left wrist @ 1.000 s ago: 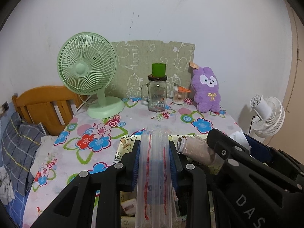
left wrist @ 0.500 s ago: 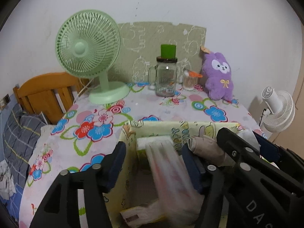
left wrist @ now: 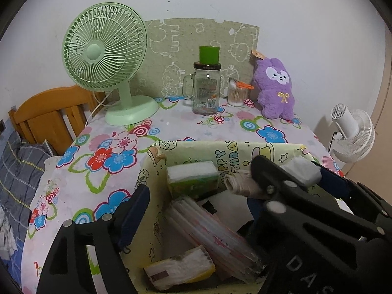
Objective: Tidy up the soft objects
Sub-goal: 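Lower items into box and open left tool while right tool opens, then lift both open tools up and back away from the fabric box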
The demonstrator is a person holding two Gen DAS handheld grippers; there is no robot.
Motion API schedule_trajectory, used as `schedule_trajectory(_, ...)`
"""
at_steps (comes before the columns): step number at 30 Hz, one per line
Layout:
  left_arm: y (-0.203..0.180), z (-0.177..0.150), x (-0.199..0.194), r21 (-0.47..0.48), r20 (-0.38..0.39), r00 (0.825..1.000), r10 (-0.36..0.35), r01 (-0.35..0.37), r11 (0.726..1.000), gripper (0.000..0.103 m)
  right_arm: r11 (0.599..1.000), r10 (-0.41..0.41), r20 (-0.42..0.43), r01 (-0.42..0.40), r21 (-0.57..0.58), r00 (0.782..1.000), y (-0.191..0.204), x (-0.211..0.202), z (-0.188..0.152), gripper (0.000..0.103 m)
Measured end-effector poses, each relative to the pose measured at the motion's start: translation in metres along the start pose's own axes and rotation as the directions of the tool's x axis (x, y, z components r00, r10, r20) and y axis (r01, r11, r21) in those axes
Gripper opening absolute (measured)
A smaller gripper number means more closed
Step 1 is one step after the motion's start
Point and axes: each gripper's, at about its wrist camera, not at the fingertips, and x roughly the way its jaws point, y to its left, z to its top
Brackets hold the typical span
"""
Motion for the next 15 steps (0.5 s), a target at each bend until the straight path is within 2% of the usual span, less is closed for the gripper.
schedule_trajectory(9,-0.003,-0.002,-0.014,0.011,0.022,1.000,0.004,-0.004,1.000,0.093,1.000,0.002,0.018,-0.002,-0.008,1.000,0.001,-0.011,-0.001,0.089)
schedule_trajectory(15,-0.004,-0.004,-0.029,0.012,0.045,0.999,0.003,-0.004,1.000,0.095,1.000,-0.001,0.044,0.001,-0.017,0.999,0.003,-0.027,-0.003,0.092)
